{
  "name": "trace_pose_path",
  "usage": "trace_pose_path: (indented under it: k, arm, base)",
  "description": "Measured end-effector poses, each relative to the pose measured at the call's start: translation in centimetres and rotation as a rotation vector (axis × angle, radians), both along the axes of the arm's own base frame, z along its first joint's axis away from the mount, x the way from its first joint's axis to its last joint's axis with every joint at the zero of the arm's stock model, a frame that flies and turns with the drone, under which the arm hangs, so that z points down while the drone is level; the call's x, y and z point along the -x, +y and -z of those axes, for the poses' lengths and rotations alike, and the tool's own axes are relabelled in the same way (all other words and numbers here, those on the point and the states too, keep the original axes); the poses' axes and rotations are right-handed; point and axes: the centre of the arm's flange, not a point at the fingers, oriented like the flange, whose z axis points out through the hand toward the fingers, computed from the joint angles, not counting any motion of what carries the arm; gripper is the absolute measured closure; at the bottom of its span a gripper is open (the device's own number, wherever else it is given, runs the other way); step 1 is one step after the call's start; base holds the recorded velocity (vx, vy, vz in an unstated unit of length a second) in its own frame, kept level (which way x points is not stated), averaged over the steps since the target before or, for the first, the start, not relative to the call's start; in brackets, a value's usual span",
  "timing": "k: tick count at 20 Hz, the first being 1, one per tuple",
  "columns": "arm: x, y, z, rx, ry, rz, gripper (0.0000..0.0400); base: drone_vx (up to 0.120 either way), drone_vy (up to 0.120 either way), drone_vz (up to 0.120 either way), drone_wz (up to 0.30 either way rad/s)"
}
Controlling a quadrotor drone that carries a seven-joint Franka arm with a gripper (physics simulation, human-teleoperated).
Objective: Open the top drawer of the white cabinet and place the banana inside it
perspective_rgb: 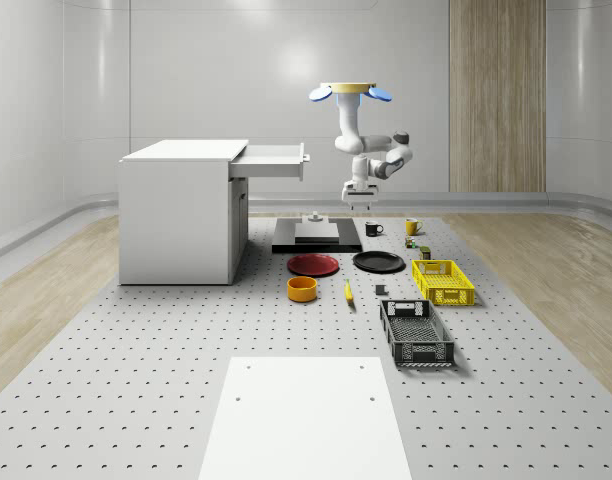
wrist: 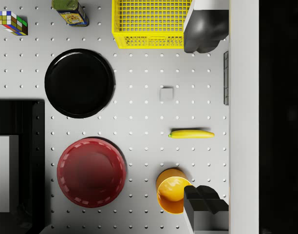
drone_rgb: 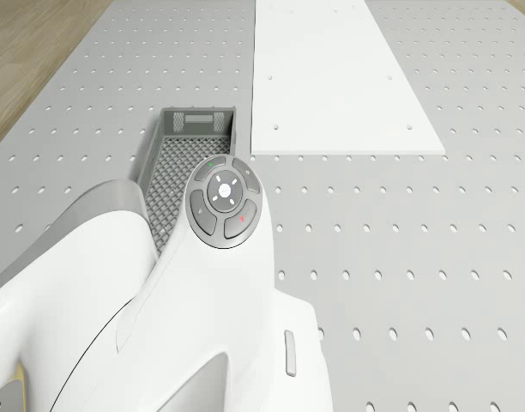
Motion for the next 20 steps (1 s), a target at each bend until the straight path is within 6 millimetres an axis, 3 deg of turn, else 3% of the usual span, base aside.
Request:
trace_pose_path:
  k: [14,20]
  arm:
    - [0.00,0.00,0.00,0.000,0.000,0.000,0.0000]
    - [0.00,0.00,0.00,0.000,0.000,0.000,0.0000]
  base:
    - [0.120,0.000,-0.120,0.000]
    - [0.020,0.000,-0.120,0.000]
